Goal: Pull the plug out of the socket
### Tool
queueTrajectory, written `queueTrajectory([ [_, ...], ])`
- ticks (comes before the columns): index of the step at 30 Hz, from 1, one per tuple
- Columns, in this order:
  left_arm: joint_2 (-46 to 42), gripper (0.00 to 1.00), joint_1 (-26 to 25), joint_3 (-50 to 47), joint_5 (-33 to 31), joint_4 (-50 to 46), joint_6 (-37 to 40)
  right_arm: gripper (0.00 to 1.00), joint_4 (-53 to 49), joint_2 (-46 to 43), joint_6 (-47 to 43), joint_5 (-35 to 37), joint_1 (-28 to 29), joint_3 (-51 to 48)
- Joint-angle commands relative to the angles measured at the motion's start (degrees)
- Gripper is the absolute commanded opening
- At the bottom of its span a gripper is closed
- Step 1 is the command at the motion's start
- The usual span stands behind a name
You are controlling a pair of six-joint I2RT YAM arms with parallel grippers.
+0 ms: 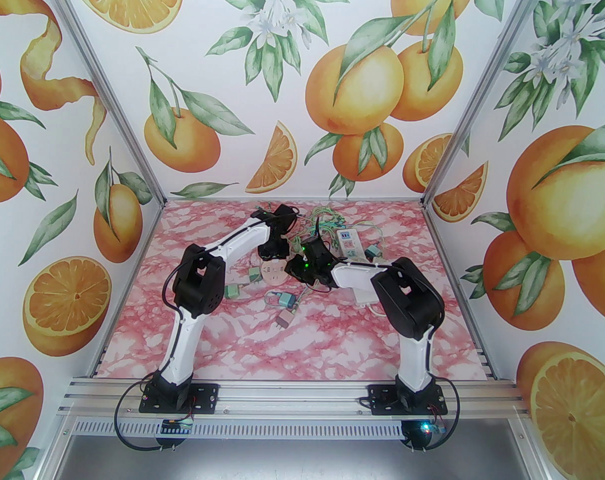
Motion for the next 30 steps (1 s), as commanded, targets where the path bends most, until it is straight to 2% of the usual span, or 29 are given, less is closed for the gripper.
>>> queueTrajectory([
  [1, -0.7, 0.03, -4.1, 2.6, 2.0, -1.1, 0.1, 0.19, -14.4, 7.7, -1.5, 3.9, 1.5, -3.4],
  [8, -0.1, 0.03, -4.1, 3.7, 2.4, -1.6, 0.4, 0.19, -14.5, 7.8, -1.3, 4.0, 1.5, -4.0],
  [12, -1.8, 0.02, -0.7, 0.5, 10.5, 2.1, -2.4, 0.19, -14.3, 7.7, -1.2, 3.9, 1.5, -4.2],
  [18, -3.7, 0.02, 1.5, -0.7, 12.2, 3.7, -3.0, 0.19, -13.9, 7.6, -1.1, 3.9, 1.6, -4.6],
  [23, -3.1, 0.02, 0.3, 0.4, 9.4, 3.0, -2.1, 0.19, -13.7, 7.7, -1.1, 3.8, 1.5, -4.4],
  [30, -0.7, 0.02, -3.7, 4.0, 2.4, -0.6, 0.5, 0.19, -14.1, 8.1, -1.1, 3.7, 1.7, -3.9],
])
